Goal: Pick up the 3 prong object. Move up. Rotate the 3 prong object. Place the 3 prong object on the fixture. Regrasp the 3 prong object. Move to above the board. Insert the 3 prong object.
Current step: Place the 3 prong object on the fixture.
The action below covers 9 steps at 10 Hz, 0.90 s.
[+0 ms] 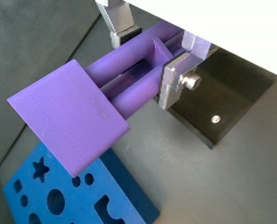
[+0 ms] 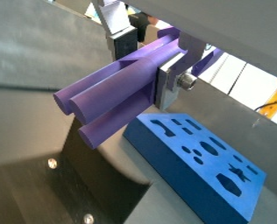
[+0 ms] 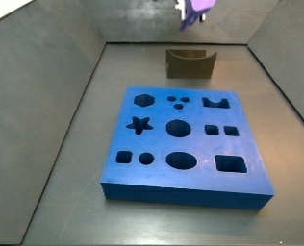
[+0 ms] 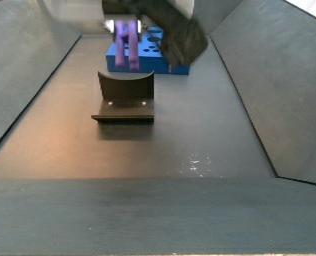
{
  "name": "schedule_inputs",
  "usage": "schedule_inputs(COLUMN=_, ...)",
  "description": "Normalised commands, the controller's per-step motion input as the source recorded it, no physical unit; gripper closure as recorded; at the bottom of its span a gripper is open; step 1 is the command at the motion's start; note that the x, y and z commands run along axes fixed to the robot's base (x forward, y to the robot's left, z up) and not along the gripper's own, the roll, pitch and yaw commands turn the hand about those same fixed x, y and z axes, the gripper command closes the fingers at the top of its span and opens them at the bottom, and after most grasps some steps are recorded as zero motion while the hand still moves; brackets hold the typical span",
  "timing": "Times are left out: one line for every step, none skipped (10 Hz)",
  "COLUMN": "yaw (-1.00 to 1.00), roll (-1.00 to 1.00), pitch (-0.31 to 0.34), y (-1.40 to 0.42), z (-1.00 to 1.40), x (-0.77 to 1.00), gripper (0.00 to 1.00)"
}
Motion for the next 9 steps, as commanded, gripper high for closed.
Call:
schedule_inputs(yaw=-0.23, roll=-0.71, pitch=0.261, y=0.14, z=-1.0, x=0.18, gripper=1.0)
schedule_inputs(yaw=-0.27, roll=-0.5, pitch=0.182, y=0.14, z=-1.0, x=0.18, gripper=1.0)
schedule_inputs(yaw=-0.28, roll=-0.34, pitch=0.125, y=0.14, z=-1.0, x=0.19, gripper=1.0)
schedule_inputs(yaw=-0.26, roll=-0.22, pitch=0.051, y=0.14, z=-1.0, x=0.2, gripper=1.0)
schedule_inputs(yaw=-0.25, roll=-0.19, pitch=0.018, y=0.14, z=-0.94, x=0.19, gripper=1.0)
schedule_inputs(yaw=-0.2, roll=-0.18, pitch=-0.038, y=0.09, z=-0.59, x=0.14, gripper=1.0)
schedule_inputs(yaw=-0.18, roll=-0.18, pitch=-0.054, y=0.08, z=-0.47, x=0.13, gripper=1.0)
schedule_inputs(yaw=-0.13, roll=-0.16, pitch=-0.068, y=0.06, z=-0.23, x=0.1, gripper=1.0)
schedule_inputs(yaw=-0.1, roll=-0.13, pitch=-0.073, y=0.06, z=-0.18, x=0.08, gripper=1.0)
